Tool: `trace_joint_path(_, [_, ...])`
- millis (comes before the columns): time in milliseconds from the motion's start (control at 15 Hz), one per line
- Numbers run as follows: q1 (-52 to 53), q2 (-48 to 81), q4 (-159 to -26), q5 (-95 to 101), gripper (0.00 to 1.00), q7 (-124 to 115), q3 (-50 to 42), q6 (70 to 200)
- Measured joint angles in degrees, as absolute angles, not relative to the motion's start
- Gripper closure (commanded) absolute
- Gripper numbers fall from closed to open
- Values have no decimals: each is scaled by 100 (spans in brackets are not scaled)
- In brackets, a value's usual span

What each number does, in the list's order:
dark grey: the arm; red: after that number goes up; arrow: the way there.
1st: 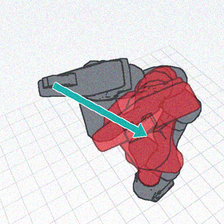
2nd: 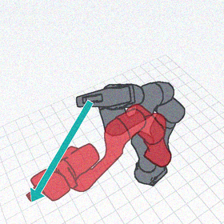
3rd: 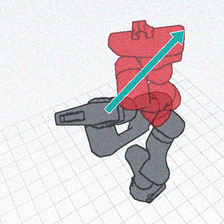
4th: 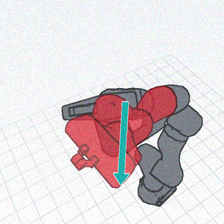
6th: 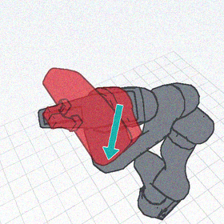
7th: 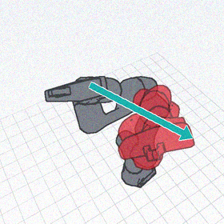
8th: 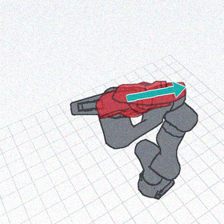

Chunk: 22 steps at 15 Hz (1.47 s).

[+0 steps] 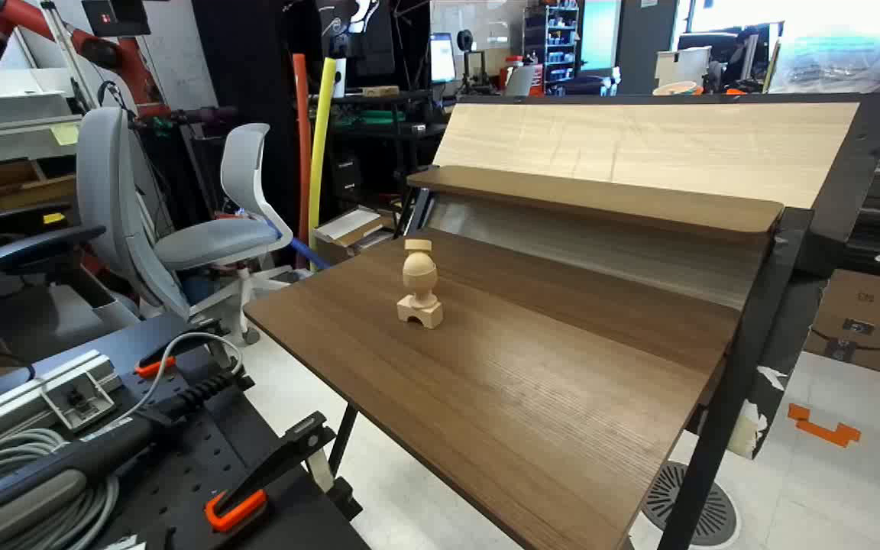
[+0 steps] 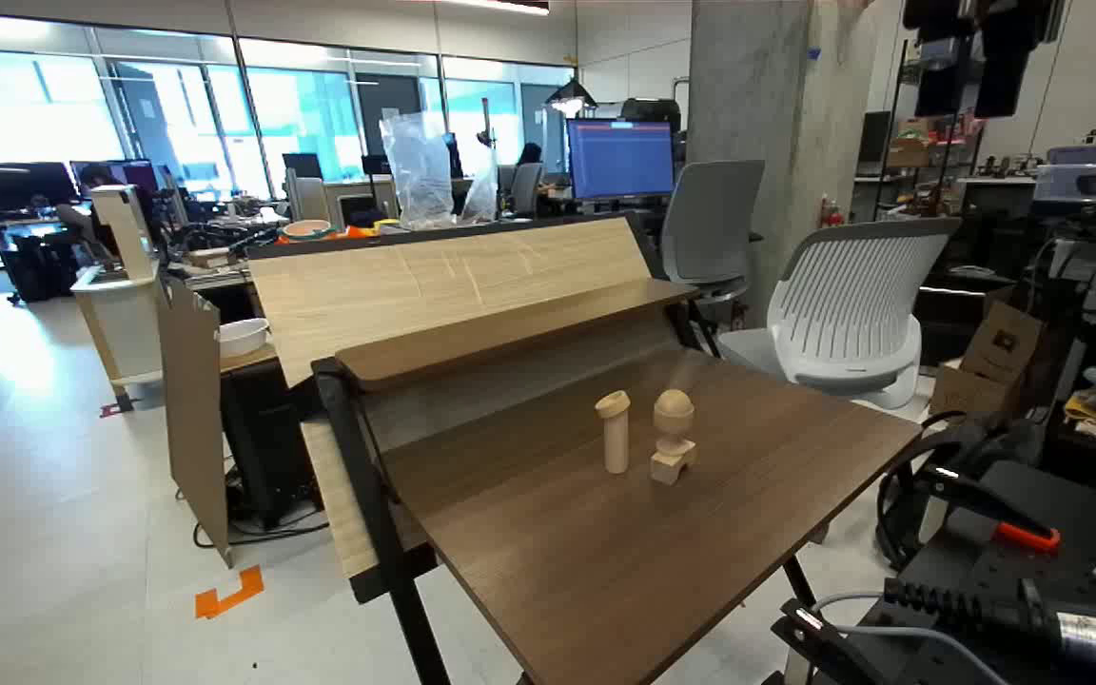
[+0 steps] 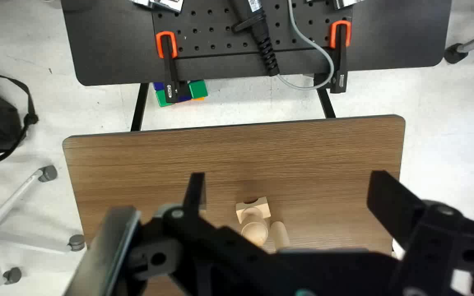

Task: Remove the wooden egg holder from the square block

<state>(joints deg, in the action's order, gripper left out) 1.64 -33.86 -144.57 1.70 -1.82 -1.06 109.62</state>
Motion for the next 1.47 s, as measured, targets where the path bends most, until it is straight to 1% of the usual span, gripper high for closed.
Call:
trace_joint_path(1067, [174,-3385,-14485,32,0,-209,-100,11035])
trace_joint_path(1267, [222,-3381,-14758,-679,0,-581,-5,11750])
trace_joint_path(1467, [262,-3326,-15193,-1335,0,-1037,231,12850])
